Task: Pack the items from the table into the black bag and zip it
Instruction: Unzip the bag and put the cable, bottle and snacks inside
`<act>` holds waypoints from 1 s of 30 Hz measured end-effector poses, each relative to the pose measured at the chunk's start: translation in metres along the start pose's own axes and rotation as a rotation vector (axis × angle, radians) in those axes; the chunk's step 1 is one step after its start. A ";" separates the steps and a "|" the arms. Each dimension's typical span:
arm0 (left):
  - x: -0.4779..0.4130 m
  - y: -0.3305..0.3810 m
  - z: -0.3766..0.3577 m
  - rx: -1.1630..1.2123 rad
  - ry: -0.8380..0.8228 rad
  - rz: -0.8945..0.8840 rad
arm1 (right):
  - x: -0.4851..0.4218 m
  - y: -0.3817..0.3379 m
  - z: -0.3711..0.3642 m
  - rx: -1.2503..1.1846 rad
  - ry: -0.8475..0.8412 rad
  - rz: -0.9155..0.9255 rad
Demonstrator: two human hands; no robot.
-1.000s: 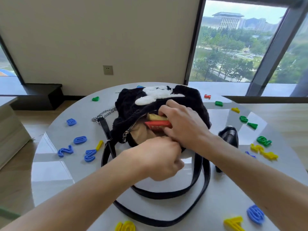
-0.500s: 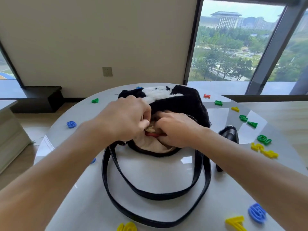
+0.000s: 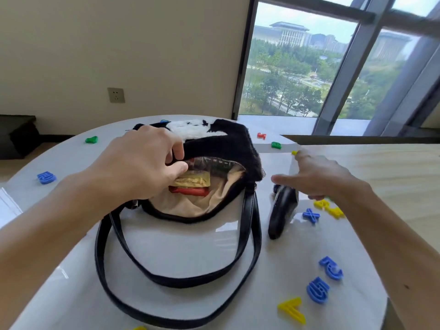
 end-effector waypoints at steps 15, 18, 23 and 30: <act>-0.005 -0.004 -0.018 -0.134 0.008 -0.039 | -0.030 0.002 -0.031 -0.387 -0.167 0.052; -0.004 -0.010 -0.021 -0.174 -0.039 -0.077 | -0.025 0.013 -0.010 -0.476 -0.021 0.060; -0.001 -0.016 -0.028 -0.410 -0.051 -0.114 | 0.003 0.018 0.043 -0.591 0.385 0.248; -0.006 -0.029 -0.026 -0.452 0.115 -0.025 | 0.067 -0.054 0.056 -0.959 0.761 0.849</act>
Point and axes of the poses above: each hand's wrist, its own x-axis away from the middle knuckle, its own z-axis out of the back of the hand, y = z × x, the point moved 2 cm from there along -x, towards the middle knuckle, and after that the axes turned 11 degrees about x, right-handed, at the moved point
